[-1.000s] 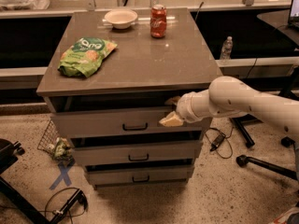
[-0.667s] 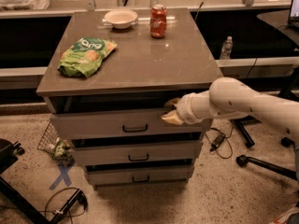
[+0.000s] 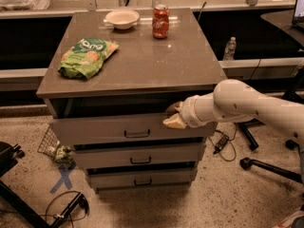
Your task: Open top drawer
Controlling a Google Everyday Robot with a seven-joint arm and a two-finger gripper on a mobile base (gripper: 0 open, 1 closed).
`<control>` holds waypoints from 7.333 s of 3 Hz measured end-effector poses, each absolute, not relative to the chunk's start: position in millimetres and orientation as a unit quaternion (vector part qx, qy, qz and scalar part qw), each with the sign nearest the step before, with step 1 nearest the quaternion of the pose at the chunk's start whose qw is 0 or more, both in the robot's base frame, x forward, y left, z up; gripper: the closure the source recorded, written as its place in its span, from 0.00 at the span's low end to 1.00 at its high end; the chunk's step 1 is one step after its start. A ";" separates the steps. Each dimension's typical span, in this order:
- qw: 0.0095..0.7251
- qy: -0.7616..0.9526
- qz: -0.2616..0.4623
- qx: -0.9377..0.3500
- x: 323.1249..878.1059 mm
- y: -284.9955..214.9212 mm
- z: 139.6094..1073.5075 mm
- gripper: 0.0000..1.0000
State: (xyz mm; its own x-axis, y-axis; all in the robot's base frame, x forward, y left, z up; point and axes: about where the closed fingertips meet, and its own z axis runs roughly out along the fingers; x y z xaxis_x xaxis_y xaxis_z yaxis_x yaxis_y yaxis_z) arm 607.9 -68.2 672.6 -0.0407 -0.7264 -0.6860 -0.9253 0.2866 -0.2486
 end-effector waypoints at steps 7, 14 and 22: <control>0.369 0.716 0.147 -0.574 511.6 -81.0 677.6 1.00; 0.298 0.720 0.026 -0.626 570.0 -99.4 754.1 1.00; 0.233 0.773 0.086 -0.584 511.0 -90.3 651.4 0.83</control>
Offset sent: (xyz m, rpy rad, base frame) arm -0.4061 -0.0491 0.0191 0.0500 0.1522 -0.1608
